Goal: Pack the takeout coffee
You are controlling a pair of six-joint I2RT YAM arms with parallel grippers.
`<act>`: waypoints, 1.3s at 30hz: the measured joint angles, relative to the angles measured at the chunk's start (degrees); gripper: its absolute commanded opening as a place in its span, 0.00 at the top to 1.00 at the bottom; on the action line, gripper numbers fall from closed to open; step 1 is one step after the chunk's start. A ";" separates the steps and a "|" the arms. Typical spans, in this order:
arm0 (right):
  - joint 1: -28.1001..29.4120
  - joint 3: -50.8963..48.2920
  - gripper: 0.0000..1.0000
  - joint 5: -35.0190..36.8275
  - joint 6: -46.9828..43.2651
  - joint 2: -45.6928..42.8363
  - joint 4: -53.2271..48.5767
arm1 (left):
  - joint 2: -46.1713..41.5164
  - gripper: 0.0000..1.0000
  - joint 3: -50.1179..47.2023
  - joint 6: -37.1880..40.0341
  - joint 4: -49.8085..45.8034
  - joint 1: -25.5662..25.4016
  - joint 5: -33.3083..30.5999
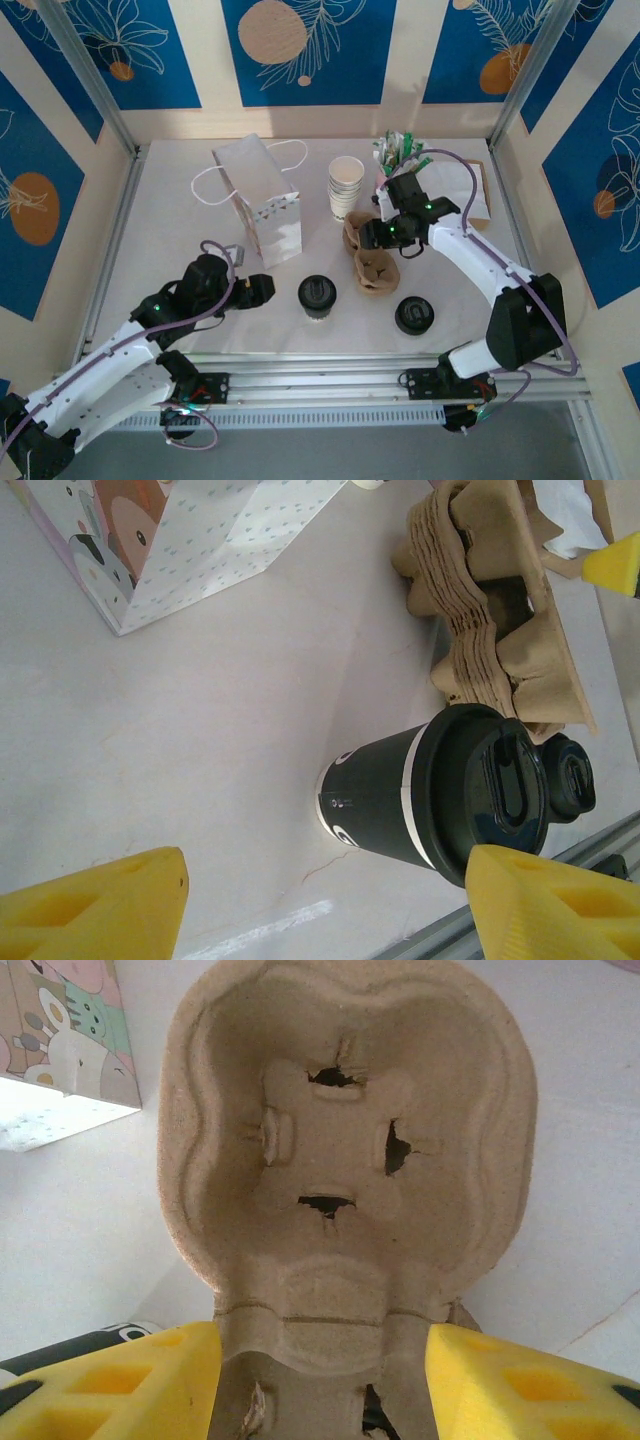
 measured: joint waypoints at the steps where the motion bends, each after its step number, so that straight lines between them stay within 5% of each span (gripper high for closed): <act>1: 0.00 0.00 0.44 -0.17 0.00 0.31 0.02 | 0.04 0.26 0.00 -0.02 0.07 0.00 0.00; 39: -0.04 0.13 0.58 -3.30 2.51 4.61 -1.44 | 1.03 0.27 -0.79 -1.31 3.21 -0.02 2.21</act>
